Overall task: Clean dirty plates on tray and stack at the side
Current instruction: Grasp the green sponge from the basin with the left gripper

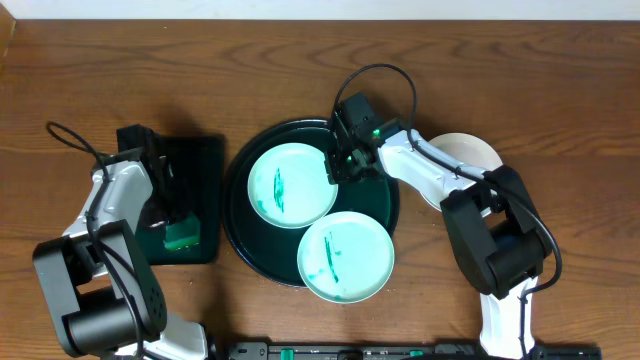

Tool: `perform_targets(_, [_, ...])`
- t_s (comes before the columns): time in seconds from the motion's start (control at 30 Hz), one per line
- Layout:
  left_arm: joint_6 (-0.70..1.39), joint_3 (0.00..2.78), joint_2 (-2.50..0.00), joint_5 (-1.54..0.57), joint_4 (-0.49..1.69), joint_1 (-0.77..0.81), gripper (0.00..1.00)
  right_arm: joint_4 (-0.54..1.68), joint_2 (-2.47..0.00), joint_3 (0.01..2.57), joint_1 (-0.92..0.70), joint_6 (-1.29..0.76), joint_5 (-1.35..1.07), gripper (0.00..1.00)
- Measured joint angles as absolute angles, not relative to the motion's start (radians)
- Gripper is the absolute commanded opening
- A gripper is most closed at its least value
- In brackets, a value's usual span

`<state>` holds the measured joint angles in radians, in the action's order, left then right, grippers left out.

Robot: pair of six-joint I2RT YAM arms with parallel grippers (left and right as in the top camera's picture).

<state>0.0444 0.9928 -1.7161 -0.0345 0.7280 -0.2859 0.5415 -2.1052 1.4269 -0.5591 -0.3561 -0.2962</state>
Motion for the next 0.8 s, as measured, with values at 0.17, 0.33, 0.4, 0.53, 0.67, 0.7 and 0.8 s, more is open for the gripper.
perform_targets(0.17, [0.044,1.005,-1.716,-0.033,0.749,-0.286,0.07,0.541,-2.105,1.427,-0.559,-0.356,-0.296,0.01])
perform_targets(0.33, [0.044,1.041,-1.687,-0.04,0.817,-0.286,0.07,0.54,-2.105,1.427,-0.559,-0.356,-0.297,0.01])
perform_targets(0.4, [0.044,1.044,-1.638,-0.049,0.833,-0.285,0.07,0.54,-2.105,1.427,-0.559,-0.356,-0.297,0.01])
perform_targets(0.53, [0.046,1.052,-1.508,-0.055,0.856,-0.284,0.07,0.539,-2.105,1.427,-0.559,-0.356,-0.297,0.01])
perform_targets(0.67, [0.051,1.065,-1.411,-0.055,0.878,-0.284,0.29,0.538,-2.105,1.427,-0.559,-0.356,-0.297,0.01])
perform_targets(0.7, [0.055,1.068,-1.404,-0.054,0.88,-0.284,0.45,0.538,-2.105,1.427,-0.559,-0.356,-0.297,0.01])
perform_targets(0.8, [0.061,1.068,-1.412,-0.054,0.881,-0.284,0.63,0.538,-2.105,1.427,-0.559,-0.356,-0.297,0.01])
